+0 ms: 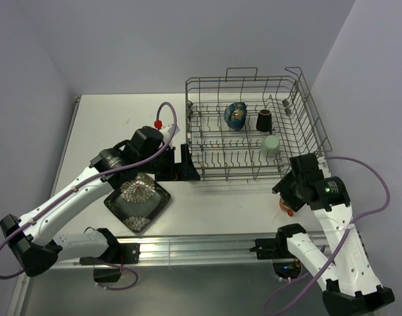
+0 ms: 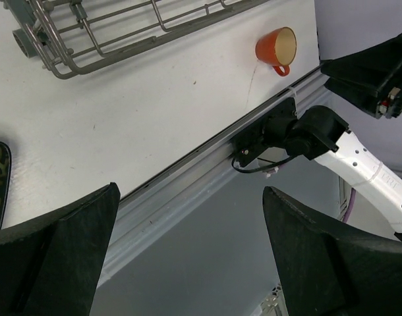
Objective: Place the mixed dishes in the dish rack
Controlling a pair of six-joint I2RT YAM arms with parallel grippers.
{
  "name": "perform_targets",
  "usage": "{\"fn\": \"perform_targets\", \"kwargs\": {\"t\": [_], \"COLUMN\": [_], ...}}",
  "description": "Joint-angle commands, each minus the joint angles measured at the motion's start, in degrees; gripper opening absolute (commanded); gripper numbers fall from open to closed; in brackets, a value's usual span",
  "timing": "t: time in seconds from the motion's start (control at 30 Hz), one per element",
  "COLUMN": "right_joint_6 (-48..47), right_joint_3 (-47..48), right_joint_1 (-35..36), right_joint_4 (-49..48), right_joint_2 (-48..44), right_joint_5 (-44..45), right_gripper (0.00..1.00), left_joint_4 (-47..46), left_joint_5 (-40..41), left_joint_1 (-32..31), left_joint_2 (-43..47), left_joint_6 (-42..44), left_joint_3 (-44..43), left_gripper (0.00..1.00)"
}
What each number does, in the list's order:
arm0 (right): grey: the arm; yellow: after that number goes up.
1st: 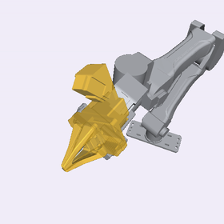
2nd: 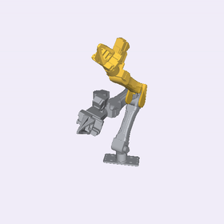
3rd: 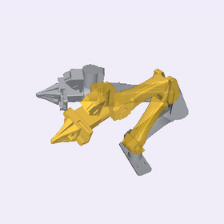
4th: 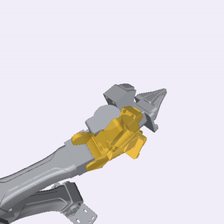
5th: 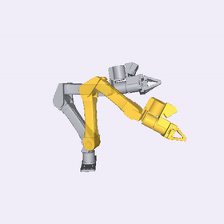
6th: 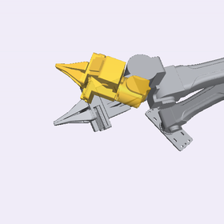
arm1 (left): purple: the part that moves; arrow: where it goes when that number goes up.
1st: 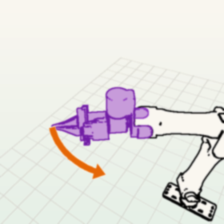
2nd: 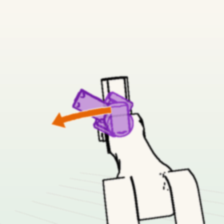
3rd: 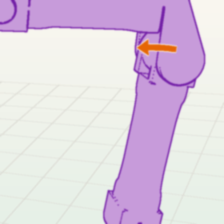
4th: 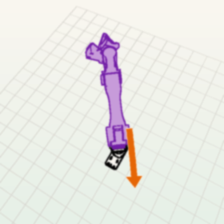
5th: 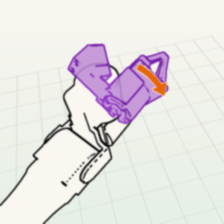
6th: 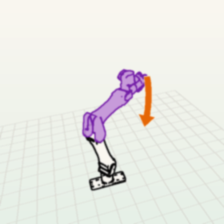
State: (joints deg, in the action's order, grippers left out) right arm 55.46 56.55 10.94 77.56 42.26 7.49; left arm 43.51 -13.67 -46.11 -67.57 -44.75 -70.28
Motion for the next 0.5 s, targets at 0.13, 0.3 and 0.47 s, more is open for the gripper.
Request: {"fn": "perform_targets", "kwargs": {"t": [0.13, 0.3, 0.47], "right_joint_6": [11.4, 9.5, 4.9], "right_joint_3": [-8.7, -14.4, -17.7], "right_joint_1": [-3.0, -9.7, -17.9], "right_joint_4": [-0.9, -3.8, -11.0], "right_joint_2": [-3.3, -2.0, 0.0], "right_joint_5": [0.4, 1.8, -0.6], "right_gripper": [0.53, 0.52, 0.54], "left_joint_4": [-1.4, 0.4, 1.0], "left_joint_5": [-2.1, -1.7, -1.5], "left_joint_1": [-0.2, -0.2, -0.1], "left_joint_2": [0.4, -1.5, -1.9], "left_joint_6": [5.2, 6.9, 8.3], "left_joint_3": [-1.6, -3.6, -3.7], "left_gripper": [0.98, 0.98, 0.98]}}
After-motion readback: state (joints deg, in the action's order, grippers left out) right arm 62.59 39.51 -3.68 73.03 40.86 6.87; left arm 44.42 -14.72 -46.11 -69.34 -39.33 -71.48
